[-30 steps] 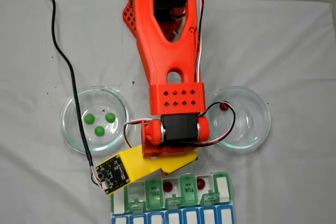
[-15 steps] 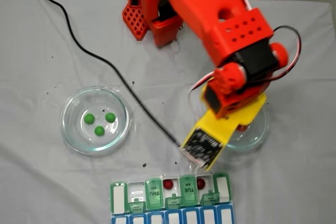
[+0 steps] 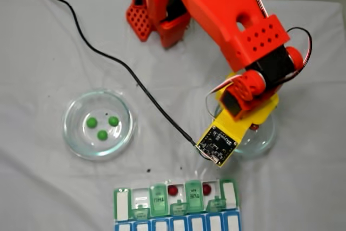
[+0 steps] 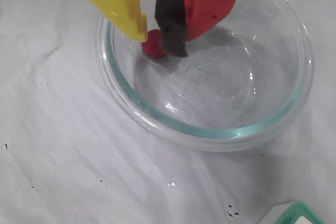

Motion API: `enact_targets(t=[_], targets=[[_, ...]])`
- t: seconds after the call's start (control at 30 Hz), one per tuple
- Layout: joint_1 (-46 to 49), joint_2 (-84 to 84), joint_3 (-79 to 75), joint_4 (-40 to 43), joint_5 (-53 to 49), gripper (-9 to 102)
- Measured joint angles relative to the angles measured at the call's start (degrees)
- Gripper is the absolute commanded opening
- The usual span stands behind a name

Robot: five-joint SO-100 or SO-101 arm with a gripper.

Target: Sort medicines into box.

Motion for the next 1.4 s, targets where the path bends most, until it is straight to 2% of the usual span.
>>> enact_targets(t=[0.43, 0.9, 1.1, 1.2, 1.4], targets=[[-4.0, -1.5, 4.9, -2.4, -0.6, 17], [-5.7, -9.8, 0.4, 5.1, 4.5, 20], [-7.9, -9.8, 0.5, 3.4, 3.1, 20], [-9.2, -9.8, 0.5, 3.2, 1.2, 16], [-10.9, -13.4, -0.8, 5.8, -2.5, 15]])
